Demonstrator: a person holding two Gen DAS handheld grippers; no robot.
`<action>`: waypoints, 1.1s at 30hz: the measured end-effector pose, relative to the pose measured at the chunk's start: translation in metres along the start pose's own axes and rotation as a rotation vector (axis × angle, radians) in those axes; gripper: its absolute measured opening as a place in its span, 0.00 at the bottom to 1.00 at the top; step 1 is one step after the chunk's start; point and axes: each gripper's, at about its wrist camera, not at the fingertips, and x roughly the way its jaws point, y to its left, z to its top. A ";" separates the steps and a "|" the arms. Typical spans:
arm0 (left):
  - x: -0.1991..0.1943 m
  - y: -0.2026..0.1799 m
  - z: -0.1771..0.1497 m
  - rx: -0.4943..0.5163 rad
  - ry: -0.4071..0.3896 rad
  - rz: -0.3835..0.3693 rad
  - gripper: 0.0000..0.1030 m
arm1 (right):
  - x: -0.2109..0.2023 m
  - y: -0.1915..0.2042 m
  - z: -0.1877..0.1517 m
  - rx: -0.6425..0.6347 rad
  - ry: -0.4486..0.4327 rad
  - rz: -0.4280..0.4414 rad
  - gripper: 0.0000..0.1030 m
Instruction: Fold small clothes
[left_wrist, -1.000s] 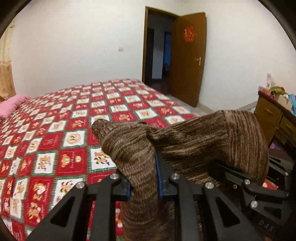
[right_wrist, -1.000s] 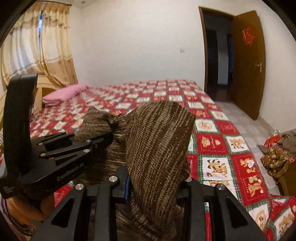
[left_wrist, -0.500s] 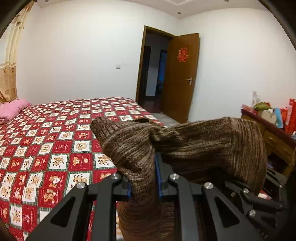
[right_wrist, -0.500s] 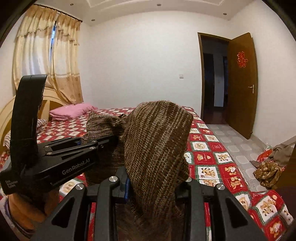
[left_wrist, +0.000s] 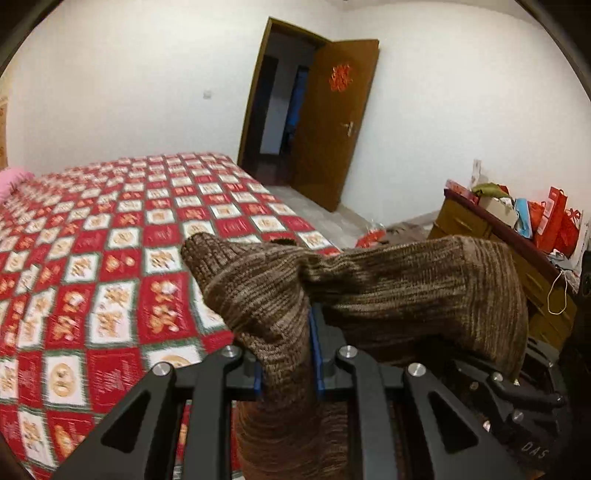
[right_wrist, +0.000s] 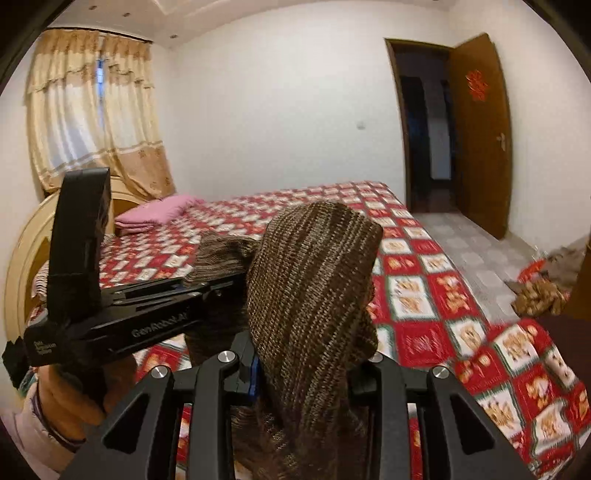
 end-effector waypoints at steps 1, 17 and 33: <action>0.007 -0.001 -0.001 -0.004 0.010 -0.004 0.20 | 0.003 -0.008 -0.003 0.015 0.010 -0.008 0.32; 0.099 -0.032 0.001 0.070 0.062 0.082 0.19 | 0.082 -0.080 -0.013 -0.011 0.094 -0.121 0.31; 0.190 -0.012 -0.011 0.042 0.165 0.244 0.13 | 0.185 -0.126 -0.033 -0.058 0.299 -0.160 0.31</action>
